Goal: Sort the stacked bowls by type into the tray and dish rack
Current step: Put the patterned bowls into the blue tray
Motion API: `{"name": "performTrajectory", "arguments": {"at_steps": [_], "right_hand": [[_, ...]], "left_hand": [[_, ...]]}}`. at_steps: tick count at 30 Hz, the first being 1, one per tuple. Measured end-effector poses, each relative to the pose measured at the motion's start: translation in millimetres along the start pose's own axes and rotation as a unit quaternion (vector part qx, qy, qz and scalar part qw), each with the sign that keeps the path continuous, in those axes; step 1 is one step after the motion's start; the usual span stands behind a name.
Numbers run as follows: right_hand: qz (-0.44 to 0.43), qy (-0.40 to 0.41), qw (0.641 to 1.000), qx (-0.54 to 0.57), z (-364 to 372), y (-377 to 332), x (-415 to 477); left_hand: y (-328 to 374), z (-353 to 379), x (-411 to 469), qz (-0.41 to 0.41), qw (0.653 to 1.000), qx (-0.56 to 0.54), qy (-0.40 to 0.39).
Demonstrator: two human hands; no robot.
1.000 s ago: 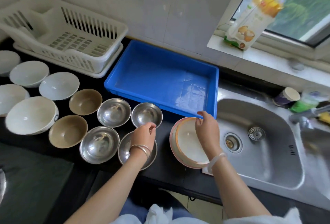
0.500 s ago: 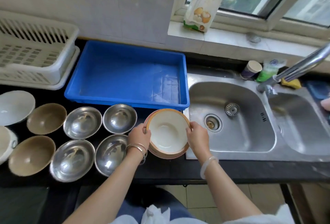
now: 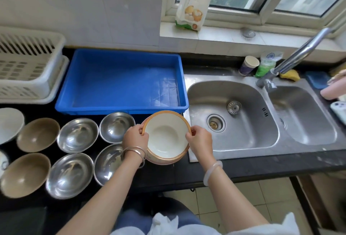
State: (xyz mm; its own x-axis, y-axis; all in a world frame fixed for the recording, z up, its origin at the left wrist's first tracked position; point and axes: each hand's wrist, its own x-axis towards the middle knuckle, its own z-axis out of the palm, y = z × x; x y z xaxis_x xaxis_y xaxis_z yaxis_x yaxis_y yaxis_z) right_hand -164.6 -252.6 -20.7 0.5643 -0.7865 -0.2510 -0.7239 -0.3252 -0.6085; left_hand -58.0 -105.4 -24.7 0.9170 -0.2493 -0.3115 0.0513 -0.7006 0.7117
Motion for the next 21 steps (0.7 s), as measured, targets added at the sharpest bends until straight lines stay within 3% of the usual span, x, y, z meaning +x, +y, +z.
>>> {"name": "performTrajectory", "arguments": {"at_steps": [11,21], "right_hand": [[0.044,0.103,0.994,0.012,-77,25,8],[0.137,0.106,0.985,0.016,-90,93,-6]], "left_hand": [[67,27,-15,0.087,0.993,-0.037,-0.065],[65,88,-42,0.114,0.981,0.028,-0.157]]}}
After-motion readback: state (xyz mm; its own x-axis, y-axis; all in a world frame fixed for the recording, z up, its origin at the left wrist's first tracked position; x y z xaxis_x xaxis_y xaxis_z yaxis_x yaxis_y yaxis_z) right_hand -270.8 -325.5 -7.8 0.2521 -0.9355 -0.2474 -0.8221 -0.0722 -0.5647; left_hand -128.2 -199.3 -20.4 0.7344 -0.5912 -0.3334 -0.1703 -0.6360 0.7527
